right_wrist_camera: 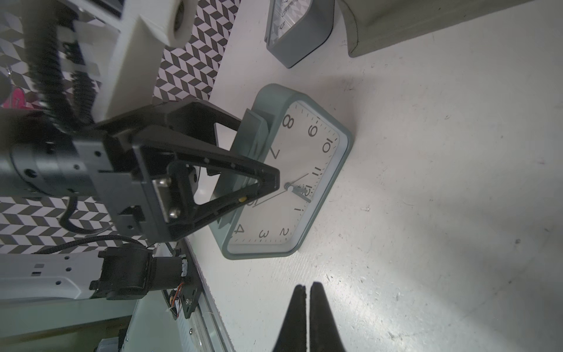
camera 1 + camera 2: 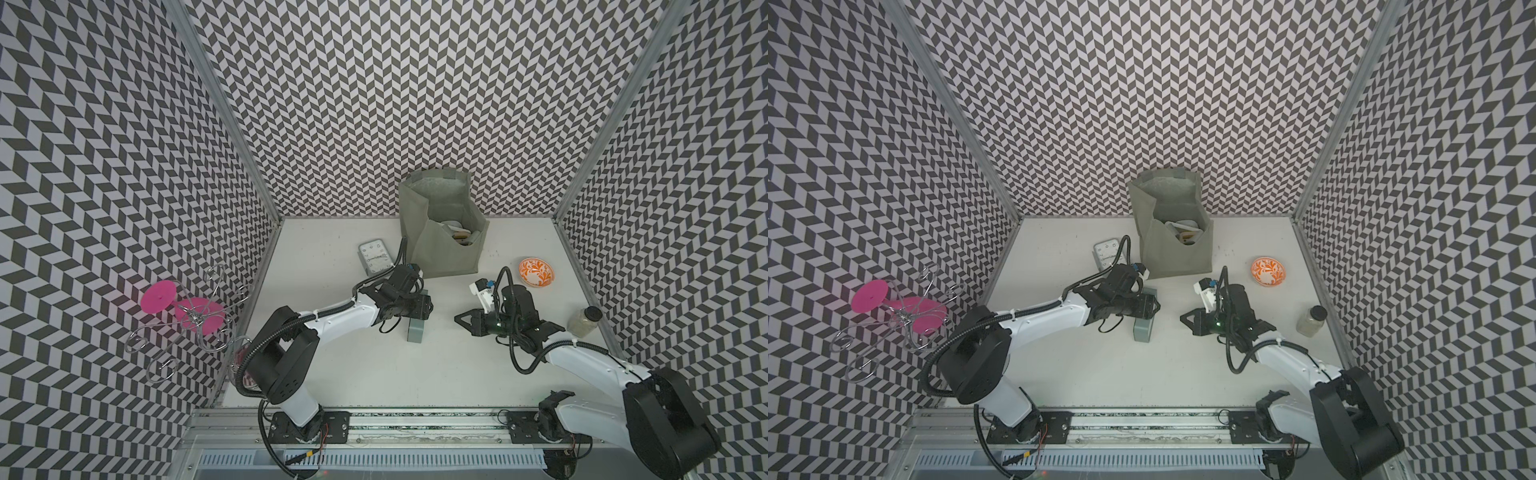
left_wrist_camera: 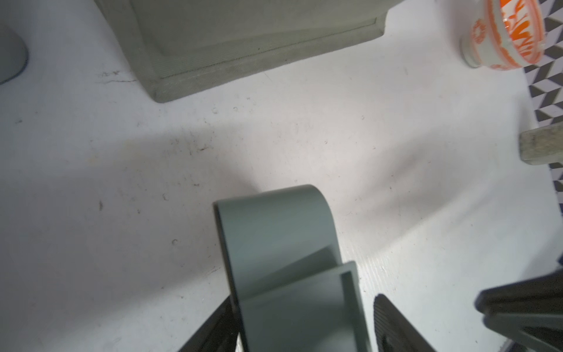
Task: Put the alarm clock into the canvas bag
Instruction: Pick up the alarm from the center of the board, then place the alarm at the canvas bag.
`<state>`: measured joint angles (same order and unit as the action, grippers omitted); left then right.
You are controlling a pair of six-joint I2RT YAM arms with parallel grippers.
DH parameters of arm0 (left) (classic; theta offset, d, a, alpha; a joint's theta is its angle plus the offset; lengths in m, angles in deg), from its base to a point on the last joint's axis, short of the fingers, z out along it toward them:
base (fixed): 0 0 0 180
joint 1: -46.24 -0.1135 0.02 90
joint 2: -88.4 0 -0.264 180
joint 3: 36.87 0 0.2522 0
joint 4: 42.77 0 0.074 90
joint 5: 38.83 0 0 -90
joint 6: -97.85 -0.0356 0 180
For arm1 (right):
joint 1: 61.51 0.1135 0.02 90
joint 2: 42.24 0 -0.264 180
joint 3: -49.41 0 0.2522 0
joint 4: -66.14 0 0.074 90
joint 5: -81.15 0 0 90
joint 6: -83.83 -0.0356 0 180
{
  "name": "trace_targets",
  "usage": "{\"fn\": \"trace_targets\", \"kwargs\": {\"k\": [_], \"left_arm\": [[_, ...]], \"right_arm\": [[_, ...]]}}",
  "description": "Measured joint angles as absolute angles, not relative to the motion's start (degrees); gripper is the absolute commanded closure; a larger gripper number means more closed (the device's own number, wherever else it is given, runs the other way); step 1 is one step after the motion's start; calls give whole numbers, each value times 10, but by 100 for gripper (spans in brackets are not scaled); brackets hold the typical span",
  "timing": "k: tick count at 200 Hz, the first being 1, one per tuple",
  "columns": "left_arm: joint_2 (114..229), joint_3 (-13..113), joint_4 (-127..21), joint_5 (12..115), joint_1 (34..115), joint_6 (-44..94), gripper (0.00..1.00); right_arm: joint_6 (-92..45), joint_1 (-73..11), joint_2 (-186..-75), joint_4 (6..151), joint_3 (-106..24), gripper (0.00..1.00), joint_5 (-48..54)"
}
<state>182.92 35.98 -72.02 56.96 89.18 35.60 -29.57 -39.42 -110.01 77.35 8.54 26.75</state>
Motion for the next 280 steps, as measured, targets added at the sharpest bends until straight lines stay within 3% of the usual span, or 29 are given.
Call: {"fn": "trace_targets", "kwargs": {"k": [17,57,95,142,187,202,232,246,262,280], "left_arm": [[1837,374,-737,540,903,353,37],[1848,408,-775,479,928,343,58],[1854,432,-812,441,940,331,72],[1812,447,-828,416,944,311,73],[1606,444,-734,407,945,251,77],[1563,451,-680,403,942,227,76],[1590,522,-599,417,911,183,77],[1631,567,-574,435,887,170,77],[1681,610,-552,463,858,160,77],[1737,649,-534,508,828,151,78]], "right_arm": [[-293,-405,-1093,775,85,93,271],[-288,-421,-1090,783,85,93,281],[-282,-429,-1087,788,85,93,288],[-280,-444,-1046,820,67,92,291],[-281,-455,-998,859,8,88,273],[-283,-457,-983,863,-21,78,250],[-283,-461,-963,880,-100,38,178],[-278,-461,-968,889,-147,25,140],[-266,-462,-987,896,-205,14,99],[-250,-463,-1026,909,-273,10,60]]}}
